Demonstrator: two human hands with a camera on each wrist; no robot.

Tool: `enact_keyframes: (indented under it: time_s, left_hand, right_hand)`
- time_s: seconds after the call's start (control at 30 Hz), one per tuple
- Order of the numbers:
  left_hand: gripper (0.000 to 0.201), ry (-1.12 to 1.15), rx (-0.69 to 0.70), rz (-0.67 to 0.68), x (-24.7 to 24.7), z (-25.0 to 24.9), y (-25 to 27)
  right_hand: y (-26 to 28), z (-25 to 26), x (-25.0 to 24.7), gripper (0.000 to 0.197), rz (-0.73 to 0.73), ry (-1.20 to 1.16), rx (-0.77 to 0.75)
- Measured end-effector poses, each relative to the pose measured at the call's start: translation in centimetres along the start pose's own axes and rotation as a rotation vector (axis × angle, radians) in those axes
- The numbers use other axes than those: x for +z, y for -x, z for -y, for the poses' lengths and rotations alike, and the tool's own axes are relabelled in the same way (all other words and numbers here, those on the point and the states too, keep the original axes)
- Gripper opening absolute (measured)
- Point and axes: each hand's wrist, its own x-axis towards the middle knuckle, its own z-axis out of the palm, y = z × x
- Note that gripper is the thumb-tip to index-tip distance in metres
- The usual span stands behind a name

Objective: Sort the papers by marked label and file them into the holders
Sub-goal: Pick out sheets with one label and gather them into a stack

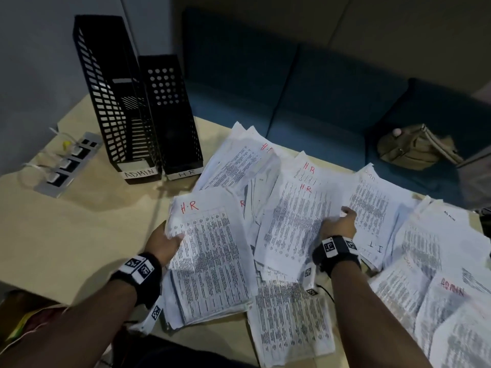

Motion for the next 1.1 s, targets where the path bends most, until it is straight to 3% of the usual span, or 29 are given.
enact_keyframes:
  time_s: [0.07,0.2,0.33,0.5,0.63,0.77,0.87,0.93,1.0,1.1]
  left_hand:
    - [0.039,0.012,-0.020,-0.027,-0.1,0.2,-0.3]
    - [0.032,0.083,-0.060,-0.069,-0.4,0.3,-0.3]
    - [0.032,0.107,-0.053,-0.062,-1.1,0.1,-0.1]
    - [0.022,0.143,-0.030,-0.030,-1.6,-0.2,0.2]
    - [0.022,0.201,0.018,0.050,-1.8,-0.2,0.6]
    - [0.021,0.214,-0.096,0.167,-2.7,2.4,-0.4]
    - [0.054,0.406,-0.072,0.171,-3.8,2.7,0.9]
    - [0.078,0.429,0.059,0.207,-4.4,0.9,3.1]
    - [0.078,0.357,0.162,0.129,-4.7,-0.1,4.1]
    - [0.081,0.266,0.237,0.137,-4.7,-0.6,4.4]
  right_hand:
    - [0.2,0.4,-0.7,0.042,-0.048,-0.021,-0.077]
    - [1.7,1.7,-3.5,0.014,-0.134,-0.189,-0.252]
    - [2.9,2.2,-6.2,0.030,-0.161,-0.245,-0.356]
    - [7.0,1.1,-2.5,0.040,0.184,-0.054,-0.336]
    - [11.1,-2.0,4.2,0.068,0.473,0.066,-0.323]
    - [14.6,-2.1,7.7,0.040,0.619,-0.001,-0.331]
    - [16.5,-1.6,8.8,0.044,0.645,-0.007,-0.325]
    - [17.0,-1.8,9.2,0.051,0.669,0.065,-0.359]
    - [17.4,-1.4,9.2,0.051,0.739,0.106,-0.415]
    - [17.0,0.3,8.8,0.079,0.765,-0.096,-0.443]
